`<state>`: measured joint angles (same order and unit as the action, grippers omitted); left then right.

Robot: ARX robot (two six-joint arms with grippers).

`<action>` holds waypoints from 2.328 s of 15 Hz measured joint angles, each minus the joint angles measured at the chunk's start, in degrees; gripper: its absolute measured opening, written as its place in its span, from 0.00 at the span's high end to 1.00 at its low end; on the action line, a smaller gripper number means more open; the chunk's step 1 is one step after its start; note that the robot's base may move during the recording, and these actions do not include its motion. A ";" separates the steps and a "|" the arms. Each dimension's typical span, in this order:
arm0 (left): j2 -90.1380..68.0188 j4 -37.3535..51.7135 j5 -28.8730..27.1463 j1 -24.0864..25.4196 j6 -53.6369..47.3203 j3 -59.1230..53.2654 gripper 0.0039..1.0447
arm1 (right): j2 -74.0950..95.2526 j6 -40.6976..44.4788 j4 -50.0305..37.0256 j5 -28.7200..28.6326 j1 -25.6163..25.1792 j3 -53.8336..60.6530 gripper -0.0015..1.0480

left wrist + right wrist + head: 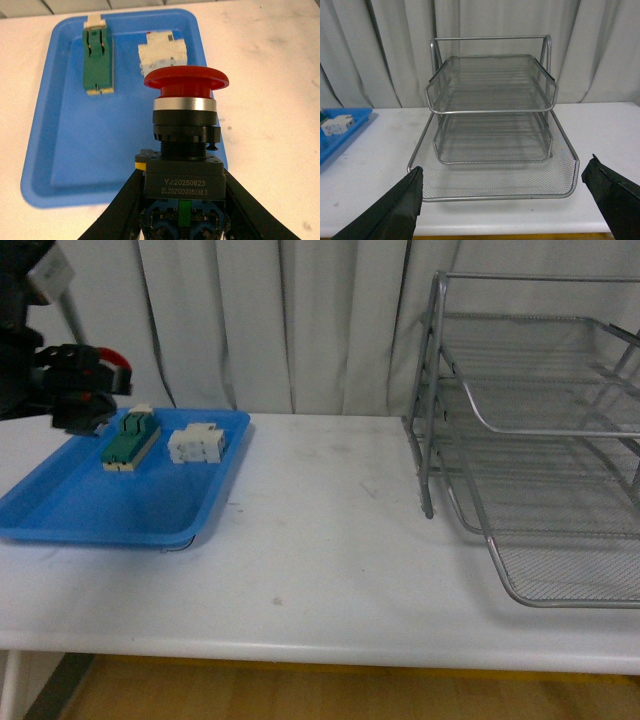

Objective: Place button on rack with both arms

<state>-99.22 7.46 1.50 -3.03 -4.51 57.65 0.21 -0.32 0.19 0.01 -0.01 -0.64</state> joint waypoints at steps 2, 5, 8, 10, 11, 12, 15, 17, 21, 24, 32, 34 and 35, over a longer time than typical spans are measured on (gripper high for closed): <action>9.62 0.37 -1.38 -1.57 0.52 -12.20 0.66 | 0.00 0.00 0.02 0.00 0.00 0.00 0.06; 15.39 3.10 -3.21 -4.31 1.44 -21.20 0.66 | 0.00 0.00 0.00 0.00 0.00 0.00 0.06; 15.28 4.04 -3.69 -2.62 2.58 -22.64 0.66 | 0.00 0.00 0.00 0.00 0.00 0.00 0.06; 15.26 4.42 -3.61 -2.49 2.58 -23.08 0.66 | 0.00 0.00 0.02 0.00 0.00 0.00 0.06; 15.26 4.44 -3.54 -2.67 2.58 -23.43 0.66 | 0.00 0.00 0.02 0.02 0.00 0.00 0.06; 15.17 4.66 -3.56 -2.78 2.58 -23.61 0.66 | 0.00 0.00 0.02 0.00 0.00 0.00 0.06; 14.78 5.14 -3.93 -3.26 2.71 -24.15 0.66 | 0.00 0.00 -0.02 -0.04 0.00 0.00 0.06; 14.49 5.20 -4.09 -3.54 2.73 -24.35 0.66 | 0.00 0.00 0.09 -0.02 0.00 0.00 0.06; 14.47 5.44 -4.11 -3.67 2.73 -24.35 0.66 | 0.00 0.00 -0.07 0.00 0.00 0.00 0.06; 14.32 5.64 -4.28 -3.74 2.73 -24.35 0.66 | 0.00 0.00 0.04 0.00 0.00 0.00 0.06; 13.46 3.43 -5.86 -9.42 4.72 -17.92 0.66 | 0.00 0.00 0.07 0.20 0.00 0.00 0.06; 12.81 2.67 -6.19 -13.68 6.40 -13.81 0.66 | 0.00 0.00 0.00 0.15 0.00 0.00 0.06; 12.57 2.43 -6.14 -15.12 6.88 -12.66 0.66 | 0.00 0.00 0.02 0.15 0.00 0.00 0.06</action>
<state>-86.65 9.89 -4.64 -18.15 2.37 44.99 0.21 -0.32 0.21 0.16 -0.01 -0.64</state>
